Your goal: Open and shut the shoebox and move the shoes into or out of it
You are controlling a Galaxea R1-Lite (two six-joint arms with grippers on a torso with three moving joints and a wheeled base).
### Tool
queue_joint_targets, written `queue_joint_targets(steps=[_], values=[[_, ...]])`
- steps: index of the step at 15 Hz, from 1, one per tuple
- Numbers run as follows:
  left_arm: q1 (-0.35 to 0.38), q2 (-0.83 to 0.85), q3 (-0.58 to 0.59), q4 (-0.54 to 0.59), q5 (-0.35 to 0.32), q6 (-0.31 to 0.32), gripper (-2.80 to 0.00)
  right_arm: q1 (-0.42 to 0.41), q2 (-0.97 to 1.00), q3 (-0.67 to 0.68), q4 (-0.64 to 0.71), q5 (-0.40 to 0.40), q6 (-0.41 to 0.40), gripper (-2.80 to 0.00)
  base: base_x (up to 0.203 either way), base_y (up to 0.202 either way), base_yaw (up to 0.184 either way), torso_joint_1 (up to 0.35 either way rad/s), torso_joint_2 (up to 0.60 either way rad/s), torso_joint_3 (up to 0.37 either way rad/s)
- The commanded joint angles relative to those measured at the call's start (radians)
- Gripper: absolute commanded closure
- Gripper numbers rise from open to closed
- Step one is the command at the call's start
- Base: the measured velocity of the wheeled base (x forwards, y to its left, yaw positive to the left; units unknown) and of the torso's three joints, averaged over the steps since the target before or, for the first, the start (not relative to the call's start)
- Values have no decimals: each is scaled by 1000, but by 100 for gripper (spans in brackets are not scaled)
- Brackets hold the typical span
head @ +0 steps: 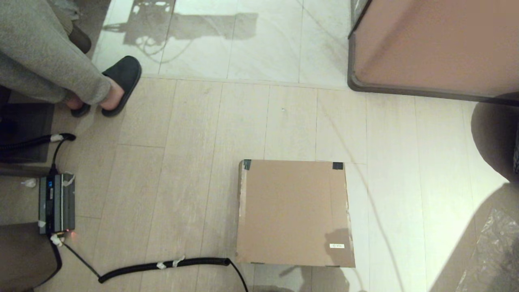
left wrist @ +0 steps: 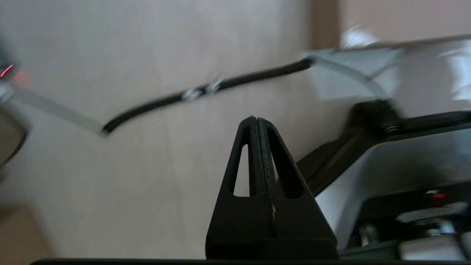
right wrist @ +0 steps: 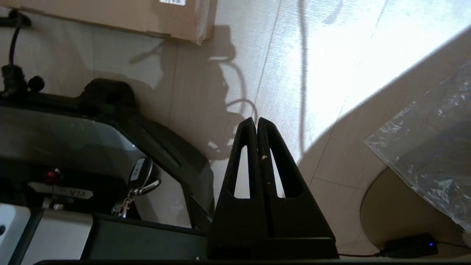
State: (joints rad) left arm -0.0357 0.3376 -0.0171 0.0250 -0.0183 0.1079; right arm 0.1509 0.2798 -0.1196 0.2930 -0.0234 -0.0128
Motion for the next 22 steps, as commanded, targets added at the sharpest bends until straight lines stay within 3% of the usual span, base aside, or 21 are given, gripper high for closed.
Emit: queue_joint_targets(steps=[1,3,6,12,18,22], values=[[81,-59,-6,39,0,7,0,-21,-4,1,6,-4,6,0,0,0,0,0,0,0],[94,-64,-6,46,-1,12,0,-40,-5,1,5,-7,26,0,0,0,0,0,0,0],[88,-72,-7,45,-4,4,0,-188,-30,1,5,-2,0,0,0,0,0,0,0,0],[32,-340,5,8,-12,3,0,-148,-280,7,-3,58,-47,0,0,0,0,0,0,0],[30,-339,17,-27,11,-42,0,-146,-278,38,-80,25,-47,0,0,0,0,0,0,0],[30,-339,17,-25,12,-56,0,-146,-278,108,-266,27,-53,0,0,0,0,0,0,0]])
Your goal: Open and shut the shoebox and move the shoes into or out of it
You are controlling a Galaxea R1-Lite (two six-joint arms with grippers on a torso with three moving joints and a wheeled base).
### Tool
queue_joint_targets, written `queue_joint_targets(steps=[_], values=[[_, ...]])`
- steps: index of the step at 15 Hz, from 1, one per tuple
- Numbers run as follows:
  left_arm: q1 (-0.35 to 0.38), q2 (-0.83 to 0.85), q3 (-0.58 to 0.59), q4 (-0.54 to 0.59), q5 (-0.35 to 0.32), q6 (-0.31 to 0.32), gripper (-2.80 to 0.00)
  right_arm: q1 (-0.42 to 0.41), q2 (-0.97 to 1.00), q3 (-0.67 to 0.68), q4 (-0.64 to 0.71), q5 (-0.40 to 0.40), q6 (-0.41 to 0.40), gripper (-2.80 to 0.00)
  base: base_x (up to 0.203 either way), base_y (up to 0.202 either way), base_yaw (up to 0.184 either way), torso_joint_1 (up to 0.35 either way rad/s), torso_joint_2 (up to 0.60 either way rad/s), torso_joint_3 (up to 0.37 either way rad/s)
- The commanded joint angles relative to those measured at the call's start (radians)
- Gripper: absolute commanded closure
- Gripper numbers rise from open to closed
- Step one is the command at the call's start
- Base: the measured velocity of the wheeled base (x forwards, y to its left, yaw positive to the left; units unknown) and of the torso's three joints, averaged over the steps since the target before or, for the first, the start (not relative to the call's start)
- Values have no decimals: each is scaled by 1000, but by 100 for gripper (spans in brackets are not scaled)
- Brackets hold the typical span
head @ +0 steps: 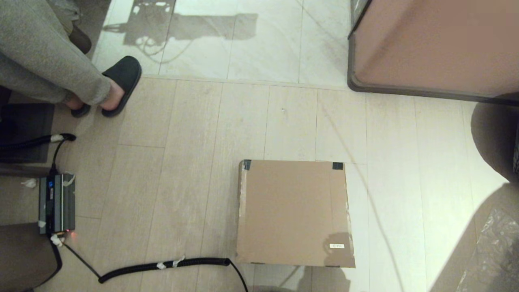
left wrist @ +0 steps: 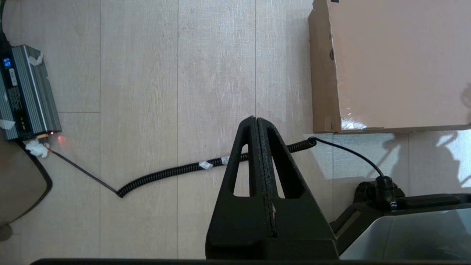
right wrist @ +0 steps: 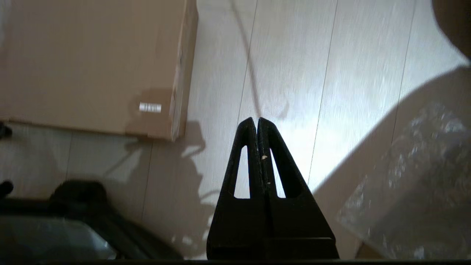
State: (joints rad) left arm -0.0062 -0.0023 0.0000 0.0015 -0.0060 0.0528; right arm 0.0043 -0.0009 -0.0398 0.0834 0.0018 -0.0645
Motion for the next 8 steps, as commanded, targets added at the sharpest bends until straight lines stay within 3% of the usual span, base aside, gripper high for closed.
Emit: queue_joint_targets(steps=[1,8], values=[[0,1,0,-2,0,-1,0,0,2,40,-90,3,-2,0,0,0,0,0,0,0],[0,1,0,-3,0,4,0,0,2,40,-88,4,3,0,0,0,0,0,0,0]])
